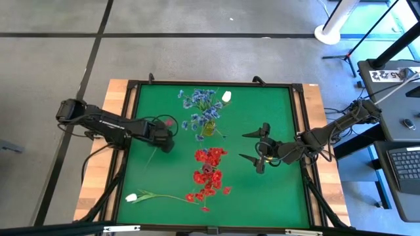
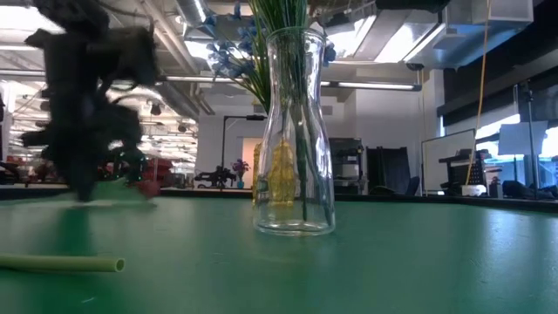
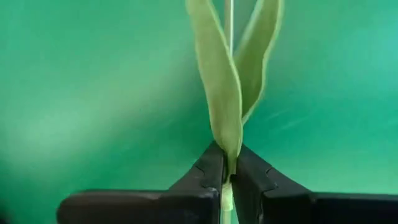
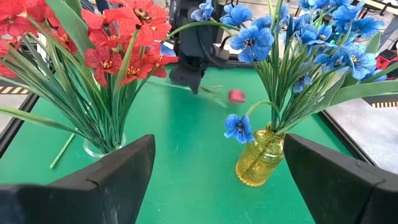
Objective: Sort flowers into vase by color
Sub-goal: Put the dark red flower into the transparent flower vase
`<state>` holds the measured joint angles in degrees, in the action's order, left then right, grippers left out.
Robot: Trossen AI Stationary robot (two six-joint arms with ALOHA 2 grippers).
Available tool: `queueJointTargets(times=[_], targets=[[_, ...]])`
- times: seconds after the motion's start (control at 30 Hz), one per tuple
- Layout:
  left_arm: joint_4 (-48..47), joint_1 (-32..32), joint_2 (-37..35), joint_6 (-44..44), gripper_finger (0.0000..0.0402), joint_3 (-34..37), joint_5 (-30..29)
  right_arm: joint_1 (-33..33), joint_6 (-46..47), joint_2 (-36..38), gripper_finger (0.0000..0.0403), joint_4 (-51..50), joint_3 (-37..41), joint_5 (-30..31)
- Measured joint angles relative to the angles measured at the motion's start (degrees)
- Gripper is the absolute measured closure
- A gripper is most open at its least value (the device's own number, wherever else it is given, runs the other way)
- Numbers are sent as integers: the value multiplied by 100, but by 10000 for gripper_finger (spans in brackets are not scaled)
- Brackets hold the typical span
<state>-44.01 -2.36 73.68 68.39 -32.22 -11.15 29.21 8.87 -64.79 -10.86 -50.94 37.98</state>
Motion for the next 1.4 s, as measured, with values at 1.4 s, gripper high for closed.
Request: queueJointTargets(times=[1.4], targets=[[7734,-3570,764,-6955,401,-2807,-3502,0,356,0,49,-216,4,2]])
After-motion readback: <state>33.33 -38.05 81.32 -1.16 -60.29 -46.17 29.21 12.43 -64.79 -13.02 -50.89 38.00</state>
